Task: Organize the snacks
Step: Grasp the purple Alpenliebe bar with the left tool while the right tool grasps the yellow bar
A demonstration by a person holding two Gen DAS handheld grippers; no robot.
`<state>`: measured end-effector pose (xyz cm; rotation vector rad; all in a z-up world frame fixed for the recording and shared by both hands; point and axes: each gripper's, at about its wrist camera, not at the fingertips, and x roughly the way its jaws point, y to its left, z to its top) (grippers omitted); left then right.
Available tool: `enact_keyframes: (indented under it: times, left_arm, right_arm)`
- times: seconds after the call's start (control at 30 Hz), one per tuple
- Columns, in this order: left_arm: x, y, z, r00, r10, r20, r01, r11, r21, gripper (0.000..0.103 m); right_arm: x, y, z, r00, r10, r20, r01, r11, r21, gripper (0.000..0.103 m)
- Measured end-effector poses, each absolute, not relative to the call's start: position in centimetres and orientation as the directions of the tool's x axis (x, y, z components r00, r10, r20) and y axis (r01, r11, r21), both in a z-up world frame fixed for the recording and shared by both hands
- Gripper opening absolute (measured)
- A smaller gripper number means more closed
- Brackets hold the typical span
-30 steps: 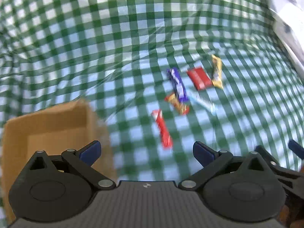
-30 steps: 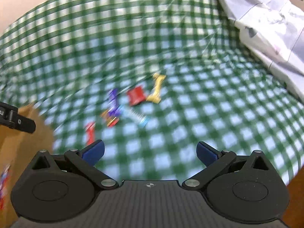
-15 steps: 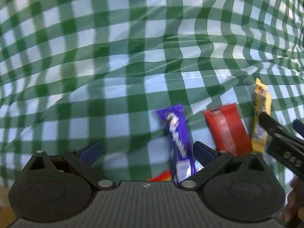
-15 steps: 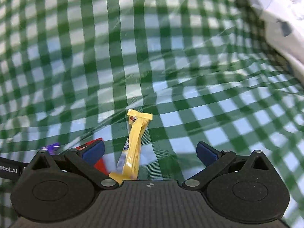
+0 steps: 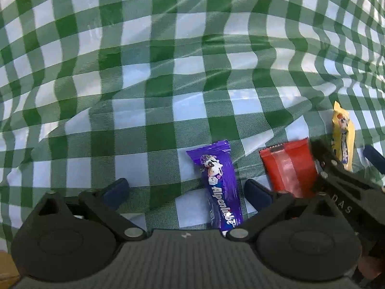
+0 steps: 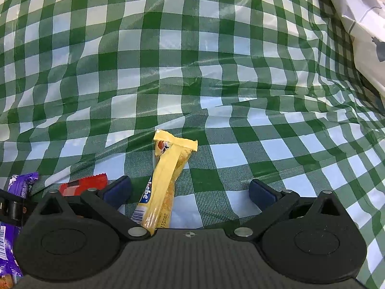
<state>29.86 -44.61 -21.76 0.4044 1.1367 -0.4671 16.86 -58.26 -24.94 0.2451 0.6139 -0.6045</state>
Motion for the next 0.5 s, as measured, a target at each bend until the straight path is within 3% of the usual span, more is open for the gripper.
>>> enact_keyframes:
  times: [0.03, 0.07, 0.1, 0.27, 0.5]
  left_arm:
    - [29.6, -44.5, -20.7, 0.348, -0.171, -0.922, 0.553, 0.831, 0.055, 0.053]
    - [29.5, -44.3, -20.1, 0.344, -0.191, -0.919, 0.566, 0.823, 0.040, 0.019]
    - [29.4, -44.0, -19.5, 0.327, -0.213, -0.921, 0.577, 0.816, 0.016, 0.016]
    - [27.5, -42.2, -15.8, 0.370, -0.246, -0.896, 0.601, 0.799, 0.028, 0.015]
    - [22.3, -35.2, -7.0, 0.412, -0.358, -0.838, 0.594, 0.803, -0.051, 0.015]
  right_arm:
    - [16.9, -58.1, -24.6, 0.638, -0.465, -0.614, 0.601, 0.799, 0.020, 0.093]
    - [16.8, -57.8, -24.2, 0.627, -0.480, -0.613, 0.607, 0.795, -0.001, 0.076]
    - [16.9, -57.7, -23.8, 0.628, -0.473, -0.617, 0.601, 0.799, -0.002, 0.020]
    - [16.4, -56.0, -22.3, 0.620, -0.432, -0.655, 0.579, 0.816, 0.010, 0.015]
    - [9.8, -53.8, -14.9, 0.685, -0.449, -0.574, 0.589, 0.805, 0.074, 0.015]
